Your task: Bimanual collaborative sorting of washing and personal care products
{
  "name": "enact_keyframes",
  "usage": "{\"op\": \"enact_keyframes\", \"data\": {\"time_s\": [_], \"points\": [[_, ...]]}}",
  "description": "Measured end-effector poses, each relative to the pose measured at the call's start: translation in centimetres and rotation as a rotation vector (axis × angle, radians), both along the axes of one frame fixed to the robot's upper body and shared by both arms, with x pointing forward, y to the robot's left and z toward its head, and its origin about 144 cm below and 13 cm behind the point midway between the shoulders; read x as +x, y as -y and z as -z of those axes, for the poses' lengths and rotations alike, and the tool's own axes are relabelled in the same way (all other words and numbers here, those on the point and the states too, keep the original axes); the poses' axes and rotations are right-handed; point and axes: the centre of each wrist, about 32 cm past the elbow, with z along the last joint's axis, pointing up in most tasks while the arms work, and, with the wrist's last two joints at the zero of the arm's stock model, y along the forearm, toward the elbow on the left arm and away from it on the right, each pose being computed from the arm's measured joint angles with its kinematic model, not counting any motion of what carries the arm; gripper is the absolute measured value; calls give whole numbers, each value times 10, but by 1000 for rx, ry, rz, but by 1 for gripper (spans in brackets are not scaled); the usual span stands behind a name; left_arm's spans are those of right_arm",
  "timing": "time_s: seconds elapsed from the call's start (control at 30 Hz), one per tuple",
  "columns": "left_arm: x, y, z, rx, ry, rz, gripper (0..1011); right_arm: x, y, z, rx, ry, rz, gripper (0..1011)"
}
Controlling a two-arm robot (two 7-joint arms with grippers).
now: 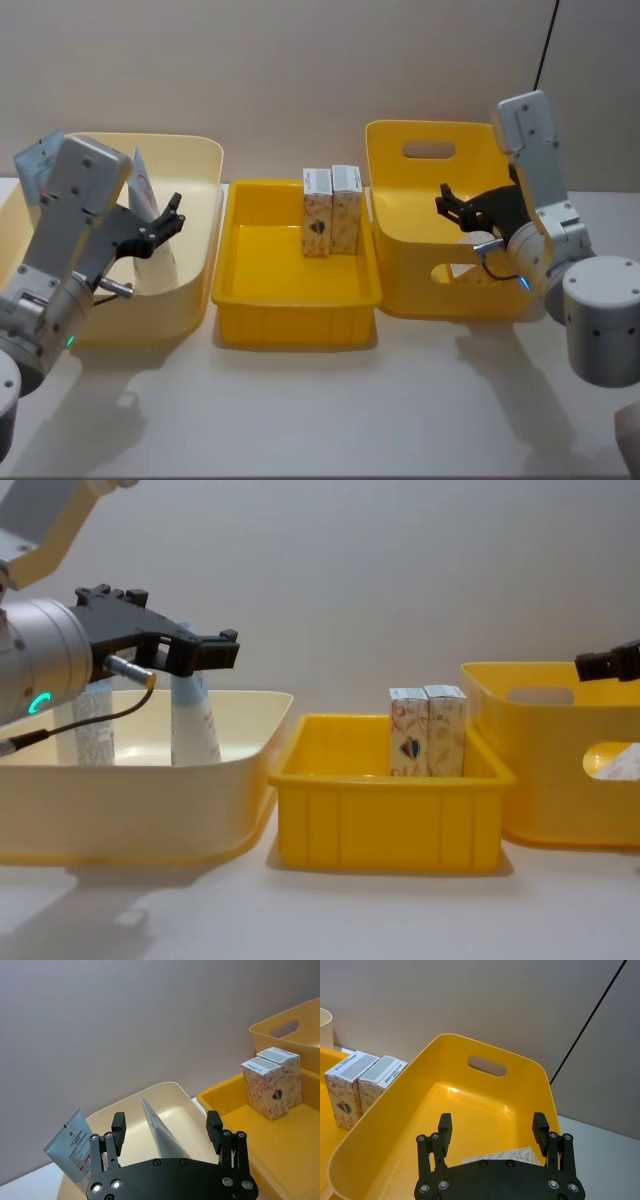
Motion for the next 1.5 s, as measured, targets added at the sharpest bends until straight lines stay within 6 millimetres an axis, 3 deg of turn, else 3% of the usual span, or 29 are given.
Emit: {"op": "enact_keyframes", "data": {"time_s": [0.33, 0.73, 1.5], "points": [[7, -3, 6, -99, -26, 2, 1003, 0, 0, 0, 0, 0, 0, 1001], [31, -13, 25, -225, -123, 31, 1003, 0, 0, 0, 0, 0, 0, 1001], [64, -27, 33, -207, -232, 29, 1003, 0, 0, 0, 0, 0, 0, 1001]]}}
